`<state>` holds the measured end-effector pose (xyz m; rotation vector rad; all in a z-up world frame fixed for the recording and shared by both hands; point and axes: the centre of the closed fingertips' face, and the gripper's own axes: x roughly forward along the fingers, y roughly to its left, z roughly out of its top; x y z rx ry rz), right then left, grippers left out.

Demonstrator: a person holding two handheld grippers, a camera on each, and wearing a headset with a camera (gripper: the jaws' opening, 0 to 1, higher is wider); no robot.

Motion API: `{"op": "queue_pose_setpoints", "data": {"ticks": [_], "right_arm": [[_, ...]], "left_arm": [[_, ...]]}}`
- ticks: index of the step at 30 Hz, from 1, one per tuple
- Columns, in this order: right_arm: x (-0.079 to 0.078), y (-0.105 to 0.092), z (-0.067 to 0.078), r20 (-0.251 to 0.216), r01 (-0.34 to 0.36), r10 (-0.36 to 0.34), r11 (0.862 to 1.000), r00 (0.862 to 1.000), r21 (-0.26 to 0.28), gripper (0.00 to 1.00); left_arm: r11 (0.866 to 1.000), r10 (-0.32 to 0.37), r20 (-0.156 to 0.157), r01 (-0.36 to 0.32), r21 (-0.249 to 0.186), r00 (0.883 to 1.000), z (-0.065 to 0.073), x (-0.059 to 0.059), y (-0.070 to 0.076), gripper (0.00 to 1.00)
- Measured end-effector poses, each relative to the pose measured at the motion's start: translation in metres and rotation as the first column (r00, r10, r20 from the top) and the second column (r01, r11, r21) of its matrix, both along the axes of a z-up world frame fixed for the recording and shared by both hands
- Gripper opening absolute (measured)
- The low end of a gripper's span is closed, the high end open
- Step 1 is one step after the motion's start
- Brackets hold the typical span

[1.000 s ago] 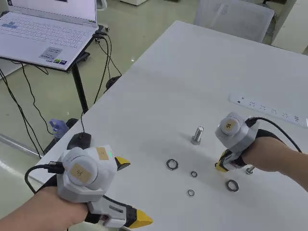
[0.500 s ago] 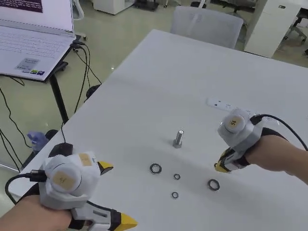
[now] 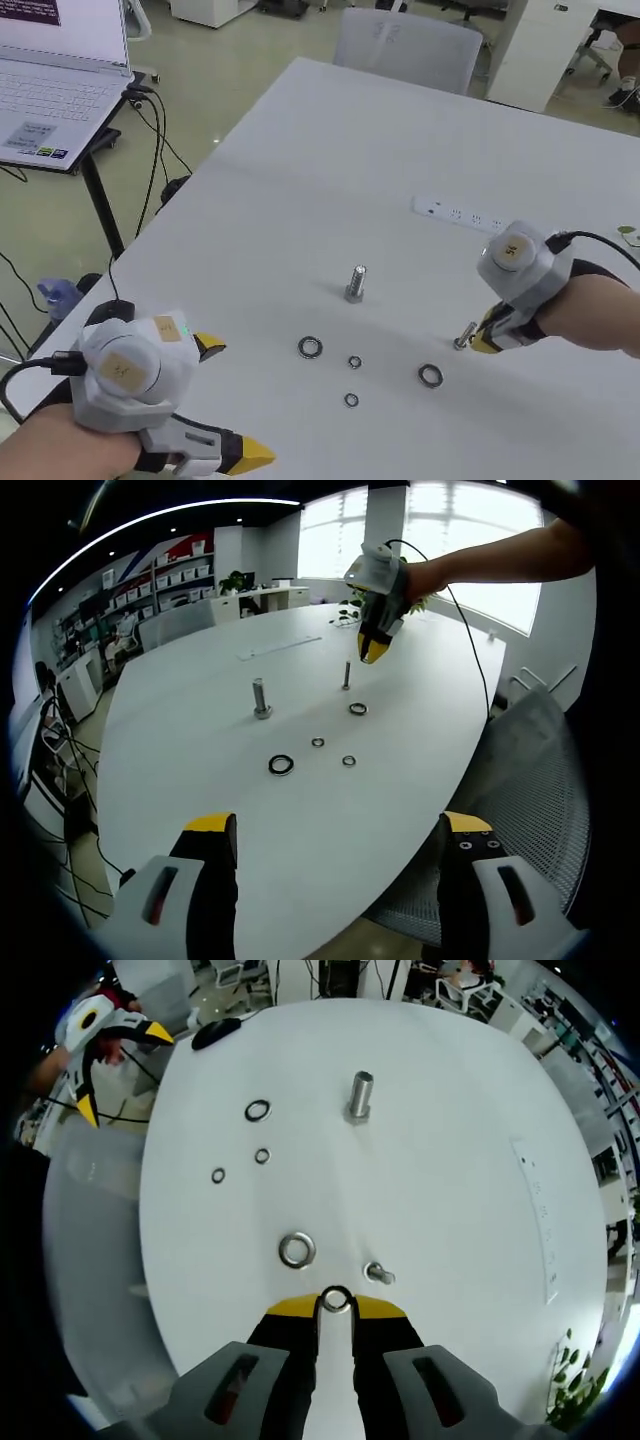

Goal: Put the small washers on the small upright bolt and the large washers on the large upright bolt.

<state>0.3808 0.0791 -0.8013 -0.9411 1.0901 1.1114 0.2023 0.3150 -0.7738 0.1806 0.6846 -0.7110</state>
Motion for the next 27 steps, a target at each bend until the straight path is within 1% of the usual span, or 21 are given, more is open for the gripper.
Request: {"op": "queue_pose_setpoints", "data": {"ticks": [6, 12, 20, 27], "right_arm": [[0.009, -0.009, 0.003, 0.004, 0.03, -0.03, 1.0, 1.0, -0.001, 0.13], [0.017, -0.011, 0.005, 0.014, 0.04, -0.04, 0.999, 0.999, 0.0, 0.12], [0.024, -0.008, 0.004, 0.033, 0.017, -0.016, 1.0, 0.999, -0.007, 0.12], [0.031, -0.002, 0.0, 0.025, 0.016, -0.016, 1.0, 1.0, 0.005, 0.13]], "left_arm": [[1.0, 0.001, -0.009, -0.001, -0.003, 1.0, -0.002, -0.001, -0.001, 0.81], [1.0, -0.003, -0.012, 0.003, 0.006, 1.0, -0.004, -0.002, 0.0, 0.82], [1.0, -0.003, -0.018, 0.003, 0.005, 1.0, -0.006, -0.003, 0.0, 0.82], [1.0, -0.012, -0.025, 0.012, 0.01, 1.0, -0.008, -0.004, -0.002, 0.82]]}}
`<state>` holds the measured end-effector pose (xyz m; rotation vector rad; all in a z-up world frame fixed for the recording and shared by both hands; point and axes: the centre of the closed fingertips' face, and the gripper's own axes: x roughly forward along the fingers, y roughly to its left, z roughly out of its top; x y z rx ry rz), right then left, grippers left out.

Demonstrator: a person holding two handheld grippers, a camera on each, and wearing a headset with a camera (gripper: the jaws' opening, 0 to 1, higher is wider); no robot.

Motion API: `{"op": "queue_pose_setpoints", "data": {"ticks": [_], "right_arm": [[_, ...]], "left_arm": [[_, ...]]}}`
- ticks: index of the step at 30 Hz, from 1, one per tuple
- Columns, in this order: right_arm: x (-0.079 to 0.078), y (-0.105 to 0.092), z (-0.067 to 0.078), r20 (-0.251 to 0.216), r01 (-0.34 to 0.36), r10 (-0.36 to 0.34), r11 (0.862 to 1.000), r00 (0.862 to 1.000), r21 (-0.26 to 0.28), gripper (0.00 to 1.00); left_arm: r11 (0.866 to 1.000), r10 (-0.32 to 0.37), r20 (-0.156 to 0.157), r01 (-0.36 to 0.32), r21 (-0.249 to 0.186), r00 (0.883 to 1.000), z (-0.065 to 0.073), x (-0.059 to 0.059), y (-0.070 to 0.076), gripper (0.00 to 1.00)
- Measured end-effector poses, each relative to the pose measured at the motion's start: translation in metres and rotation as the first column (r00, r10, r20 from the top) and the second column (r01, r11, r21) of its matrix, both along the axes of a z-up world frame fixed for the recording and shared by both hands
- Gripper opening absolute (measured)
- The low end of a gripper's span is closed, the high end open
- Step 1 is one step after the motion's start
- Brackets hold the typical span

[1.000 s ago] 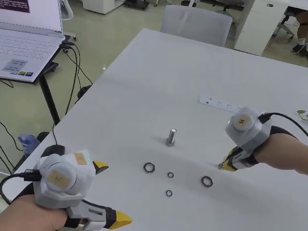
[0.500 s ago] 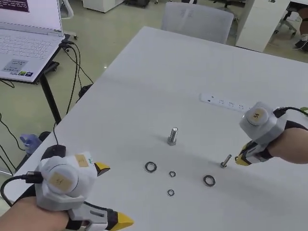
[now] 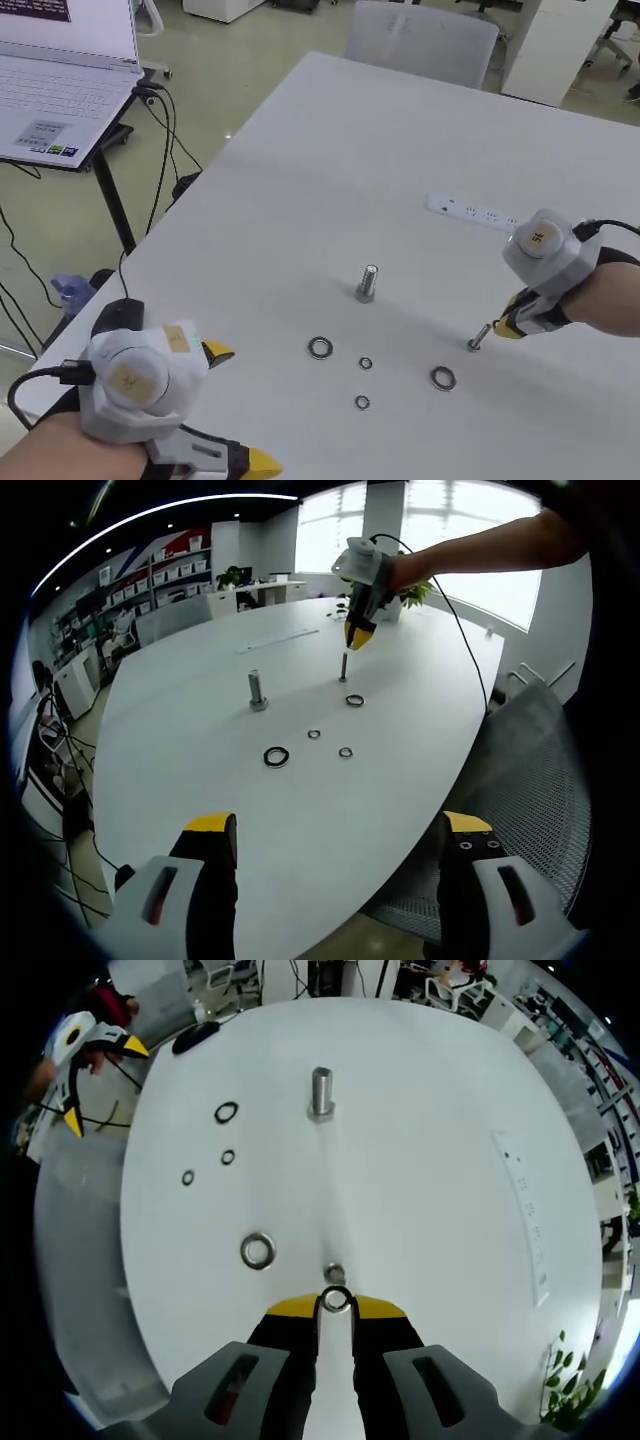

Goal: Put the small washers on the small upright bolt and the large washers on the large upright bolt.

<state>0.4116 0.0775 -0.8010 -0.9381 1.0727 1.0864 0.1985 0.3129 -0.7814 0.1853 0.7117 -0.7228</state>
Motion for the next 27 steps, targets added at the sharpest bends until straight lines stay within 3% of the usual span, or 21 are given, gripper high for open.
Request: {"op": "queue_pose_setpoints", "data": {"ticks": [16, 27], "right_arm": [[0.006, 0.004, -0.013, -0.023, 0.002, -0.003, 1.0, 1.0, -0.016, 0.13], [0.004, 0.008, -0.022, -0.03, -0.007, 0.007, 1.0, 1.0, -0.022, 0.13]], "left_arm": [[0.999, 0.002, 0.002, -0.002, -0.036, 1.0, 0.003, 0.003, -0.003, 0.87], [1.0, -0.001, -0.011, 0.001, -0.026, 1.0, -0.002, 0.0, 0.0, 0.87]]}}
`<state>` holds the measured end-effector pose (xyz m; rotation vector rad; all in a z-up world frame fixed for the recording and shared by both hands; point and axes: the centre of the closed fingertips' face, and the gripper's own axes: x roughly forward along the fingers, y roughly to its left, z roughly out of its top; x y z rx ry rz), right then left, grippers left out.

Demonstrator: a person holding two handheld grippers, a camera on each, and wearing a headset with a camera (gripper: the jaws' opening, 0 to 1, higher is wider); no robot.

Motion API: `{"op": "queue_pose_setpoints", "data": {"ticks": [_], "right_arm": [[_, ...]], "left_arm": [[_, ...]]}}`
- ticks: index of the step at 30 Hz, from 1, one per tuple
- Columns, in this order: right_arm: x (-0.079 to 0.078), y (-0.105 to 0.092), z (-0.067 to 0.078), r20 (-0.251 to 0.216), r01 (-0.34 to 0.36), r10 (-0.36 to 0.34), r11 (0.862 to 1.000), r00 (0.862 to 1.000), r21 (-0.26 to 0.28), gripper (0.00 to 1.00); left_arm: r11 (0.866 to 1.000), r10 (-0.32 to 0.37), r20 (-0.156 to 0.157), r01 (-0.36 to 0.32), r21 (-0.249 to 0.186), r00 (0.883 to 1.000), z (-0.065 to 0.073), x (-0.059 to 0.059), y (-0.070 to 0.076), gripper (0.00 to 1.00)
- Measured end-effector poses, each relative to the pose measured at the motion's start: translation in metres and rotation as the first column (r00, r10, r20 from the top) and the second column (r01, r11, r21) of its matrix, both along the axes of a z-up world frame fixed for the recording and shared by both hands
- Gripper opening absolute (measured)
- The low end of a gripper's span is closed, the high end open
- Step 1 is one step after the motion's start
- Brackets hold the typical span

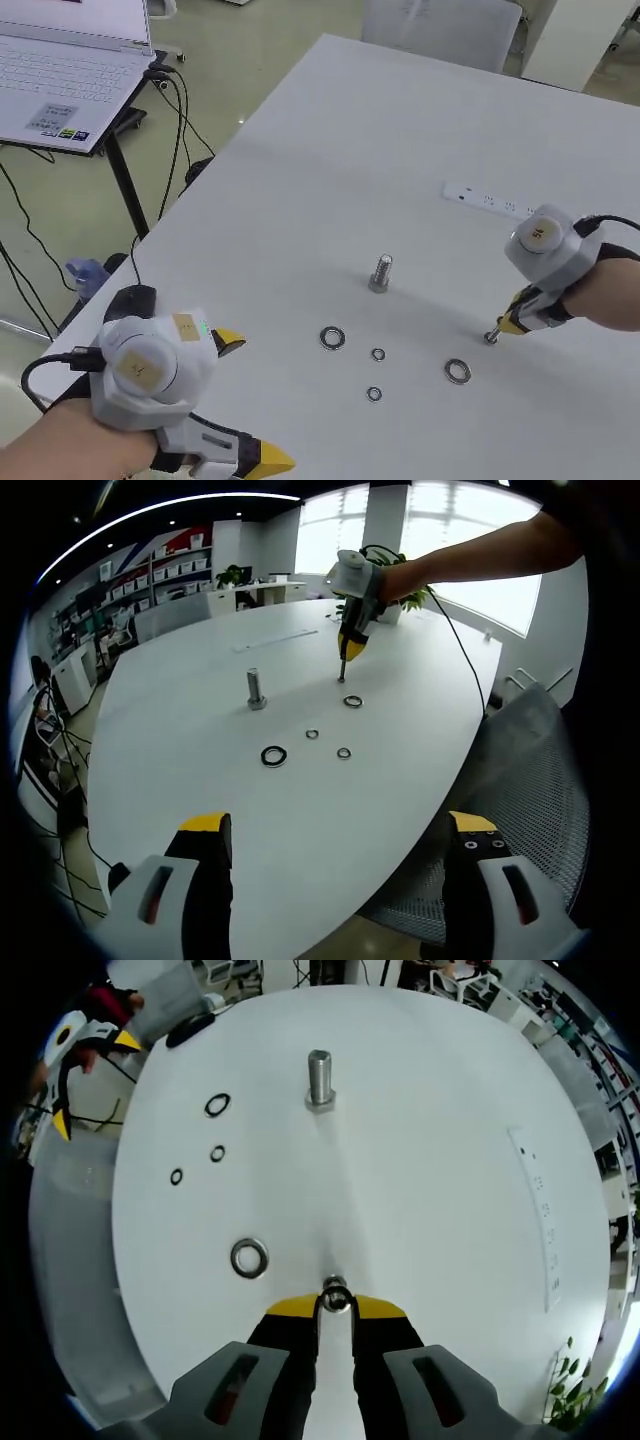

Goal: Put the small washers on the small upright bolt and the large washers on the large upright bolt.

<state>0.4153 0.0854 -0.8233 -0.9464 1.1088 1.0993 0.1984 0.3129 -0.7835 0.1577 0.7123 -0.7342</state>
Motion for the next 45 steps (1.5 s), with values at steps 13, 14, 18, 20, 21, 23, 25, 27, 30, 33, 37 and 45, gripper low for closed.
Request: {"op": "queue_pose_setpoints", "data": {"ticks": [13, 14, 18, 20, 21, 23, 25, 27, 30, 33, 37, 45], "right_arm": [[0.0, -0.003, -0.017, -0.012, -0.011, 0.011, 1.0, 1.0, -0.014, 0.13], [0.0, -0.004, -0.019, -0.011, -0.01, 0.01, 1.0, 1.0, -0.015, 0.13], [-0.001, -0.004, -0.027, -0.012, -0.011, 0.011, 1.0, 1.0, -0.02, 0.13], [-0.002, -0.005, -0.03, -0.011, -0.012, 0.011, 1.0, 1.0, -0.022, 0.13], [-0.002, -0.005, -0.032, -0.01, -0.011, 0.011, 1.0, 1.0, -0.022, 0.13], [-0.001, -0.004, -0.035, -0.01, -0.006, 0.006, 1.0, 1.0, -0.021, 0.13], [-0.002, -0.004, -0.037, -0.011, -0.011, 0.01, 1.0, 1.0, -0.025, 0.13], [-0.002, -0.004, -0.038, -0.013, -0.011, 0.01, 1.0, 1.0, -0.027, 0.13], [-0.001, -0.003, -0.039, -0.015, -0.019, 0.018, 0.999, 1.0, -0.033, 0.13], [-0.002, -0.004, -0.041, -0.018, -0.02, 0.02, 0.999, 1.0, -0.038, 0.13], [-0.001, -0.003, -0.041, -0.019, -0.028, 0.028, 0.999, 0.999, -0.04, 0.13], [0.0, -0.002, -0.04, -0.016, -0.019, 0.018, 0.999, 1.0, -0.044, 0.13]], "left_arm": [[1.0, -0.013, -0.015, 0.013, 0.015, 1.0, -0.004, -0.001, -0.001, 0.87], [1.0, -0.013, -0.014, 0.013, 0.014, 1.0, -0.004, 0.0, -0.001, 0.87], [1.0, -0.003, -0.014, 0.003, 0.014, 1.0, -0.004, 0.001, 0.002, 0.86], [1.0, 0.001, -0.017, 0.0, 0.013, 1.0, -0.005, 0.001, 0.003, 0.85], [1.0, 0.001, -0.019, -0.001, 0.014, 1.0, -0.006, 0.0, 0.003, 0.85], [1.0, 0.005, -0.023, -0.004, 0.015, 1.0, -0.007, -0.001, 0.005, 0.85], [1.0, 0.01, -0.024, -0.01, 0.013, 1.0, -0.007, -0.002, 0.006, 0.85], [1.0, 0.015, -0.028, -0.015, 0.01, 0.999, -0.007, -0.002, 0.007, 0.85], [1.0, 0.016, -0.031, -0.016, 0.011, 0.999, -0.008, -0.003, 0.008, 0.84], [1.0, 0.022, -0.033, -0.022, 0.0, 0.999, -0.008, -0.002, 0.008, 0.84], [1.0, 0.026, -0.029, -0.027, -0.009, 0.999, -0.006, -0.001, 0.007, 0.84], [1.0, 0.023, -0.029, -0.023, -0.011, 0.999, -0.005, -0.001, 0.005, 0.83]]}}
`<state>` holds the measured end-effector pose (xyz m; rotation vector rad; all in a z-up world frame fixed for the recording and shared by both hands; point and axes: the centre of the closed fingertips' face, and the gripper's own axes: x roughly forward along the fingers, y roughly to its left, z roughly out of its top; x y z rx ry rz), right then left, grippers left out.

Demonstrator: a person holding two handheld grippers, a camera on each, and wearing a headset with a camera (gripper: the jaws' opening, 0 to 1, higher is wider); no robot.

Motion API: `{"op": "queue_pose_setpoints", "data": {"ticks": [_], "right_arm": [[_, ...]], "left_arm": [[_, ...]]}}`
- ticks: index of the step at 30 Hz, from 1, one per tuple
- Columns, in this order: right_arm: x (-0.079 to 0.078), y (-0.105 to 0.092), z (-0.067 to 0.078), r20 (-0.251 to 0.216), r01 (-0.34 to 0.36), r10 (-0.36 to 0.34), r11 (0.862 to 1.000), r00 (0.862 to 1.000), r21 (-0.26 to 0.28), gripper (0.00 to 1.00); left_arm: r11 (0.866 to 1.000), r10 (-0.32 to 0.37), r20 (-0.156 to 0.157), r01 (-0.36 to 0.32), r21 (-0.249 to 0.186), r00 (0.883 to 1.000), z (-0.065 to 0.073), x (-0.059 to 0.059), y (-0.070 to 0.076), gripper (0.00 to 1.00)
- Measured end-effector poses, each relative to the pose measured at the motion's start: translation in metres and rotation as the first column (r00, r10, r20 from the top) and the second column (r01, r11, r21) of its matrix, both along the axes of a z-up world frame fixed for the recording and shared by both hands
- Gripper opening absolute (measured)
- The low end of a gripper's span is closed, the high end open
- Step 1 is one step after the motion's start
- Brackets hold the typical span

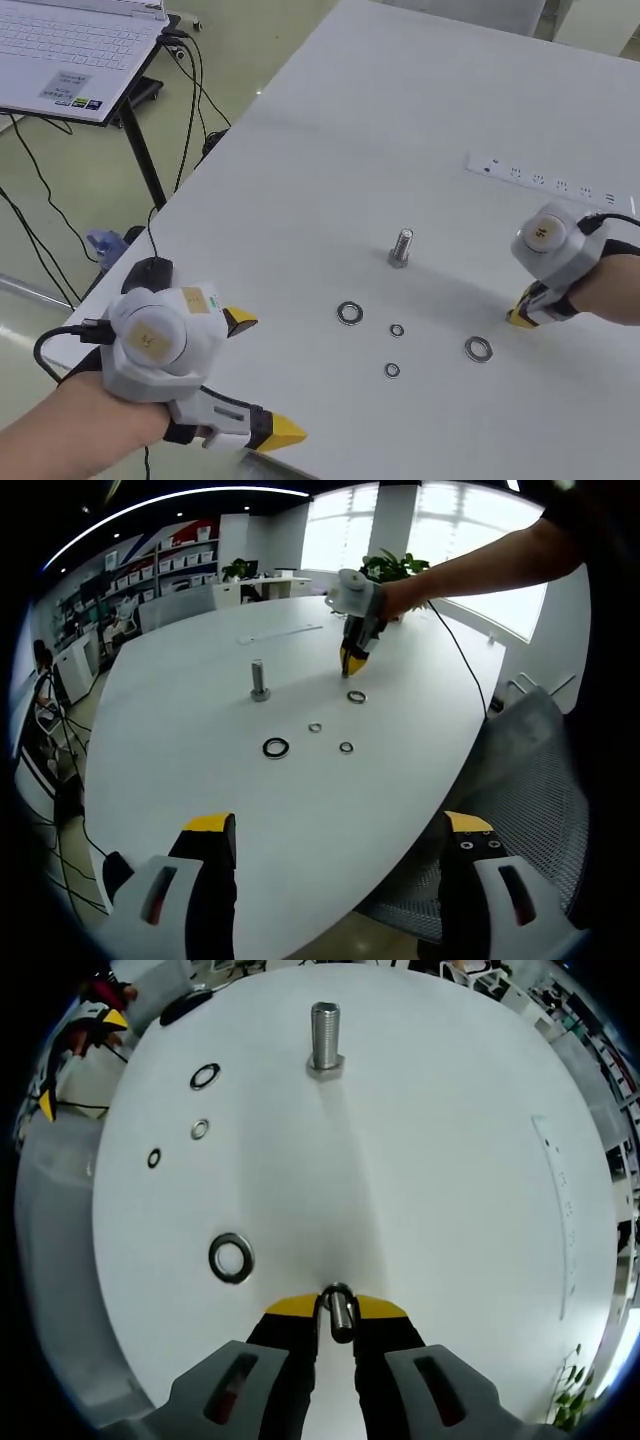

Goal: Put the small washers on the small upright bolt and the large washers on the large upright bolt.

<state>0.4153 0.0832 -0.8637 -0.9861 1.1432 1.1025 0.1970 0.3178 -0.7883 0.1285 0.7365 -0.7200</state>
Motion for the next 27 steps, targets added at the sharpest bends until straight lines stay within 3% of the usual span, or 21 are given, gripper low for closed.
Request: {"op": "queue_pose_setpoints", "data": {"ticks": [14, 18, 27], "right_arm": [[0.0, 0.003, 0.003, 0.002, 0.008, -0.008, 1.0, 1.0, 0.007, 0.21], [-0.001, 0.004, 0.003, -0.006, -0.002, 0.002, 1.0, 1.0, 0.011, 0.26], [-0.001, 0.005, 0.015, 0.005, -0.003, 0.003, 1.0, 1.0, 0.023, 0.25]], "left_arm": [[1.0, -0.001, 0.002, 0.001, -0.002, 1.0, 0.001, -0.002, 0.001, 0.83], [1.0, 0.012, 0.006, -0.012, -0.027, 1.0, 0.006, -0.002, 0.001, 0.83], [1.0, 0.006, 0.016, -0.006, -0.009, 1.0, 0.007, -0.004, 0.0, 0.83]]}}
